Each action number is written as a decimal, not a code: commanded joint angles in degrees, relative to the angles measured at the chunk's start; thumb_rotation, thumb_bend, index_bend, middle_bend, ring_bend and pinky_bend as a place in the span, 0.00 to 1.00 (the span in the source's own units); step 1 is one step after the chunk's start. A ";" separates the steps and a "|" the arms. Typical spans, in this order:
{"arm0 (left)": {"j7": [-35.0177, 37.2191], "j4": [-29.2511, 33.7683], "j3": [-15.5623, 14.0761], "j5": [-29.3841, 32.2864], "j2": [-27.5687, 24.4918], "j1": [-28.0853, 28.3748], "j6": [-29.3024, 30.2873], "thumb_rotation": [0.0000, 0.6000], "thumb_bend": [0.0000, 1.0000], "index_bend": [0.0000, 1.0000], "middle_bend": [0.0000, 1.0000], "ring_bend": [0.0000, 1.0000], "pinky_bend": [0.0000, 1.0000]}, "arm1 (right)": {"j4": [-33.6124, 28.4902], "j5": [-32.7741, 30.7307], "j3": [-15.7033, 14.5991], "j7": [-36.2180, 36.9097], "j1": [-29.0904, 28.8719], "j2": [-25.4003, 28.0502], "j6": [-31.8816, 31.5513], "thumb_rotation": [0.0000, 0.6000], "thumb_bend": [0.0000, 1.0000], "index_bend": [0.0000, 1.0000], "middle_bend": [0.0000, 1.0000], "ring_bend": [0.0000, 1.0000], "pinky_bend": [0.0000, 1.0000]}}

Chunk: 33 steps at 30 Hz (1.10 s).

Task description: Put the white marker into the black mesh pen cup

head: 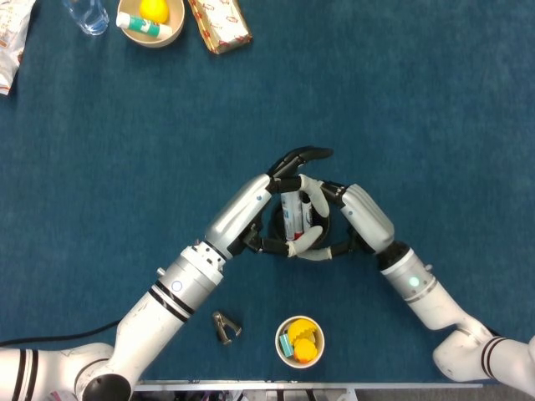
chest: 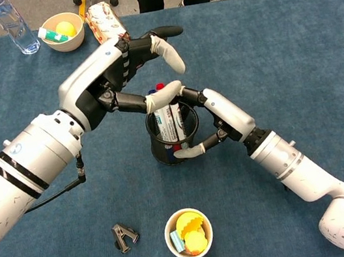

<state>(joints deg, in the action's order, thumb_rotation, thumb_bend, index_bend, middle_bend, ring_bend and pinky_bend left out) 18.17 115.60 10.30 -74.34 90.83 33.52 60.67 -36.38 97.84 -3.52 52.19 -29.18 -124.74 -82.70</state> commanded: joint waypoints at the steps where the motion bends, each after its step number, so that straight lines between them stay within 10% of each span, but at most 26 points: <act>1: 0.13 0.11 -0.04 0.07 -0.16 -0.03 -0.11 1.00 0.35 0.49 0.10 0.00 0.01 | 0.07 0.01 -0.07 -0.07 0.09 0.07 -0.05 1.00 0.00 0.38 0.52 0.47 0.43; 16: -6.19 4.10 0.32 1.00 -6.07 -1.29 2.37 1.00 0.35 0.50 0.10 0.00 0.02 | 0.05 -0.55 -0.07 -2.88 1.41 3.85 -0.79 1.00 0.00 0.38 0.52 0.47 0.43; 27: -13.89 10.72 3.52 13.03 -14.94 -0.34 1.81 1.00 0.35 0.50 0.11 0.00 0.02 | 2.45 -1.05 -0.28 -3.46 2.52 4.05 -0.33 1.00 0.00 0.38 0.51 0.46 0.43; 33: -13.72 11.14 3.66 14.06 -16.43 -0.14 1.25 1.00 0.35 0.50 0.11 0.00 0.02 | 3.63 -0.02 -1.60 -4.23 2.46 4.50 0.35 1.00 0.00 0.24 0.31 0.29 0.42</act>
<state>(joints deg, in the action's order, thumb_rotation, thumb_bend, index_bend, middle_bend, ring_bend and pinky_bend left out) 4.43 126.73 13.97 -60.29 74.43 33.37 61.93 -32.87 97.62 -4.88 48.19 -26.67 -120.42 -82.55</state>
